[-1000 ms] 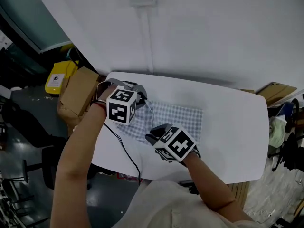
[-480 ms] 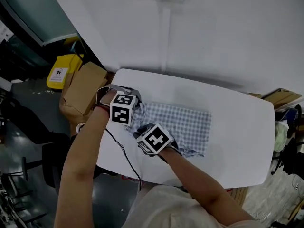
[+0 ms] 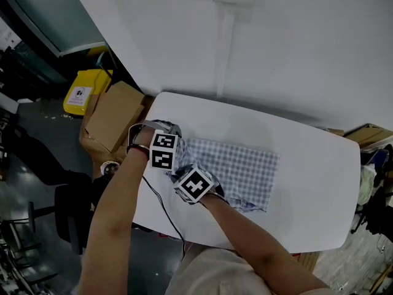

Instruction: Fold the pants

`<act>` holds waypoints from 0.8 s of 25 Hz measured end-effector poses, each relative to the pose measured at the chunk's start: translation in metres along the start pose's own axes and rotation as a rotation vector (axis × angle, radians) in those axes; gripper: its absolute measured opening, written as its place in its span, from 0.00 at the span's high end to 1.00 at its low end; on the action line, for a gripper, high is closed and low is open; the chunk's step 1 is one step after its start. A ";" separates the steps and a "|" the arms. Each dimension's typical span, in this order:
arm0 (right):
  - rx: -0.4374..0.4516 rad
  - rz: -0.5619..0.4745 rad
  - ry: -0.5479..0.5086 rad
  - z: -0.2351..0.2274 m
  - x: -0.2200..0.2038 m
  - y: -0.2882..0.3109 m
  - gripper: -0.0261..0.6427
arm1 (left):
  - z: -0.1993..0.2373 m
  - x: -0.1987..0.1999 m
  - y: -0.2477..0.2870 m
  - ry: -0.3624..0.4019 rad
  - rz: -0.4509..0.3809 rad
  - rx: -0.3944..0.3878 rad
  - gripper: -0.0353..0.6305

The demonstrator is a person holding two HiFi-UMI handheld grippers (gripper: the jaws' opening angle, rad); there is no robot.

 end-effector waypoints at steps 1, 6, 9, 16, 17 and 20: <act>0.005 0.000 -0.025 0.001 0.000 0.003 0.90 | 0.000 -0.003 0.002 0.003 0.017 0.015 0.89; 0.086 -0.011 -0.133 0.013 0.001 0.024 0.64 | 0.001 -0.026 0.002 -0.006 0.128 0.103 0.88; 0.123 -0.073 -0.196 0.023 0.007 0.026 0.62 | 0.003 -0.044 -0.006 -0.054 0.202 0.158 0.87; 0.110 -0.117 -0.273 0.019 -0.008 -0.020 0.62 | -0.022 -0.039 -0.035 -0.328 0.062 0.229 0.87; 0.090 -0.110 -0.266 0.011 -0.015 -0.030 0.62 | -0.031 -0.032 -0.038 -0.384 0.031 0.238 0.87; 0.008 -0.058 -0.334 -0.015 -0.029 -0.054 0.62 | -0.062 -0.008 -0.046 -0.595 -0.064 0.288 0.87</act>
Point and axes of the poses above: the fingertips, and each gripper's own axes: y forward along the fingers, z to its left, x out of its top, the point moved 10 cm from there along -y, backward along the fingers, and after that the axes turned 3 degrees about x, right-handed, at the moved point
